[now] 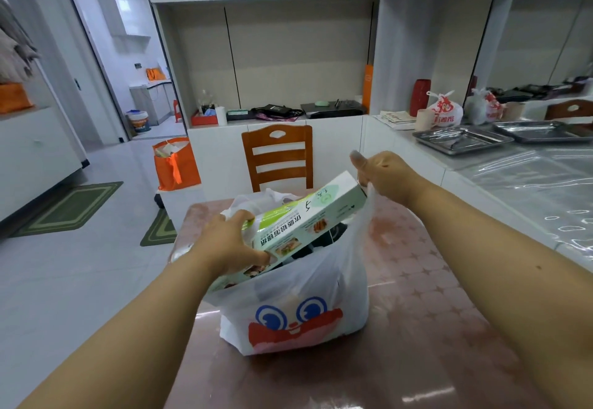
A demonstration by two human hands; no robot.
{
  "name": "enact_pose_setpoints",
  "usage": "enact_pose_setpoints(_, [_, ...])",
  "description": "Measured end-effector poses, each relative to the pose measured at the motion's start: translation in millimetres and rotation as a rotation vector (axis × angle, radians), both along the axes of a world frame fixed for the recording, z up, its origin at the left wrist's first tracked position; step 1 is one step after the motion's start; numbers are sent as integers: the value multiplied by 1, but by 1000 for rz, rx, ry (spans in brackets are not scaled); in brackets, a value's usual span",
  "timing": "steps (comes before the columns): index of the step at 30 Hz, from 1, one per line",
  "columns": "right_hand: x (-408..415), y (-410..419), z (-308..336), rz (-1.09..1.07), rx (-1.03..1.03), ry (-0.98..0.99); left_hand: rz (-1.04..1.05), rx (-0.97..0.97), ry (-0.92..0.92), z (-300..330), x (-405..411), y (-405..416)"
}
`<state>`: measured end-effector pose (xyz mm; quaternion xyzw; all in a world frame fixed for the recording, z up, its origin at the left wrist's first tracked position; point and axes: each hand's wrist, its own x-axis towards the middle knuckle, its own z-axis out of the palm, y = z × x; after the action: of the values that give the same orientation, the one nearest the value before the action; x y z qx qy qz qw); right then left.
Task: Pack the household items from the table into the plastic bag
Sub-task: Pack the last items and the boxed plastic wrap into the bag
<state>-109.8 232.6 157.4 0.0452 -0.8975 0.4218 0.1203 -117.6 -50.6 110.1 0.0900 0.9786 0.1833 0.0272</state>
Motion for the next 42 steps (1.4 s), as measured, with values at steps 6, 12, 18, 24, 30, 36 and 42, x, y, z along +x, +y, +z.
enact_pose_setpoints(6, [2,-11,-6,124,233,87,-6,57,-151,12,-5,-1])
enact_pose_setpoints(12, [0,17,-25,69,615,-45,57,-11,-79,-1,-3,42])
enact_pose_setpoints(18, [-6,13,-19,-42,630,-52,118,22,-73,1,-5,48])
enact_pose_setpoints(24, [-7,2,-23,-22,214,-41,83,72,-150,3,-6,45])
enact_pose_setpoints(30, [13,16,-40,-72,-124,-96,135,-11,5,-4,-6,56])
enact_pose_setpoints(36, [-4,-18,-4,-105,-37,-38,-23,-101,48,-16,-2,52])
enact_pose_setpoints(42, [-21,-34,6,-149,164,-58,297,1014,-264,41,-32,6])
